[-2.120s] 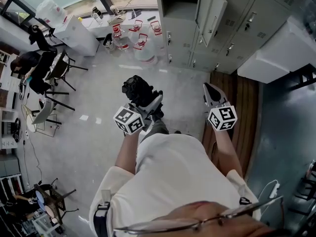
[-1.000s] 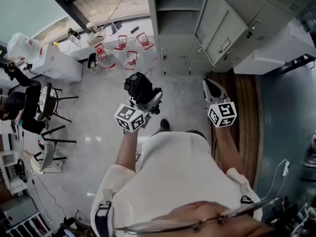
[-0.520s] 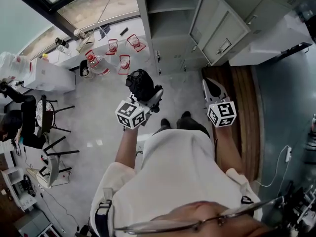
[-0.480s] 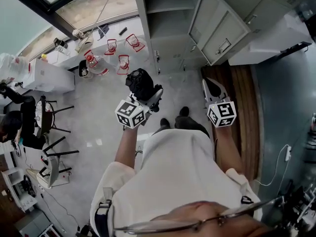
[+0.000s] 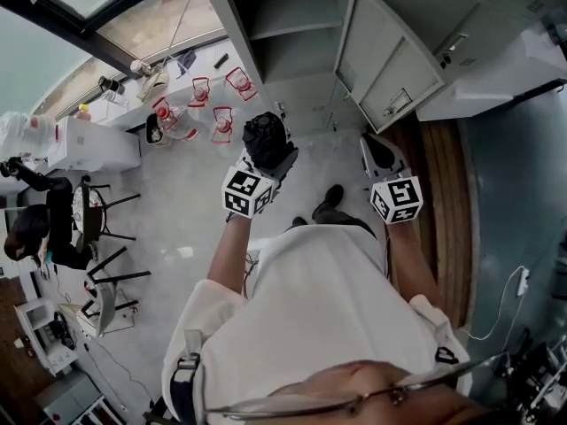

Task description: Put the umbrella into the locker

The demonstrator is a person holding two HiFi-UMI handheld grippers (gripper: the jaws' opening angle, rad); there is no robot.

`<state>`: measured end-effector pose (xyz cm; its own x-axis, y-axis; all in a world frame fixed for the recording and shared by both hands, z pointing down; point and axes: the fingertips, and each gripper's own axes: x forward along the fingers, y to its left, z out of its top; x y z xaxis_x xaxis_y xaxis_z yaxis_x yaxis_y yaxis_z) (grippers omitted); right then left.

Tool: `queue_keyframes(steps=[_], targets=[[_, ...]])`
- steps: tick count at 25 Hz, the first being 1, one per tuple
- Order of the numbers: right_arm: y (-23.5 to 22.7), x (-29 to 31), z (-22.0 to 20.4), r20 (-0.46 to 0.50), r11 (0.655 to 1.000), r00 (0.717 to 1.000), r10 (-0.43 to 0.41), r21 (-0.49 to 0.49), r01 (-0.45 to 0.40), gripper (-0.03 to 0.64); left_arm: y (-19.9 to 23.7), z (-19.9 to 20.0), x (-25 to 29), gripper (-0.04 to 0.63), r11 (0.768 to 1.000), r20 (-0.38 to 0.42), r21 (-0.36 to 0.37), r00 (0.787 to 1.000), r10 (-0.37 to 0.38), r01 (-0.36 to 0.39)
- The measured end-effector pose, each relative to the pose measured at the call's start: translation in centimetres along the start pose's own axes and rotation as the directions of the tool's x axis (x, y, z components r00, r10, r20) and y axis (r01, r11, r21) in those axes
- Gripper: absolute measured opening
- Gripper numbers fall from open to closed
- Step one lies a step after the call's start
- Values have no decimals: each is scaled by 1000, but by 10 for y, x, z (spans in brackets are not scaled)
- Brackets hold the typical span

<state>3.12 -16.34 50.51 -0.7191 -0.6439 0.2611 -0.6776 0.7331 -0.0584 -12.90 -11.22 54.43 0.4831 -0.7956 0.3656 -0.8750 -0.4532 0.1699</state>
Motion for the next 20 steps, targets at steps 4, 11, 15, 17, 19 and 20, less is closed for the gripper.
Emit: queue_keyframes(steps=[4,11,15,17,19,20], targets=[[-20,16,7,13,1000,1000,23,5,-23,9,13,10,37,236,994,-62,104,997,50,-44],[-48,28,13,33,998,997,68,-6,-68,8,34,15,99,236,957,-159,270,975,156,-109],[-55,34,12,39,995,994,100,-15,-99,9,49,12,130,236,933,-211,333,953,218,-139],[-57,36,12,42,994,993,112,-13,-111,8,59,12,142,236,926,-230,344,942,244,-156],[-58,38,13,47,993,992,121,-8,-120,9,69,10,154,236,922,-253,348,929,268,-171],[-57,39,13,50,992,991,124,-5,-124,9,75,8,159,236,920,-267,349,923,278,-176]])
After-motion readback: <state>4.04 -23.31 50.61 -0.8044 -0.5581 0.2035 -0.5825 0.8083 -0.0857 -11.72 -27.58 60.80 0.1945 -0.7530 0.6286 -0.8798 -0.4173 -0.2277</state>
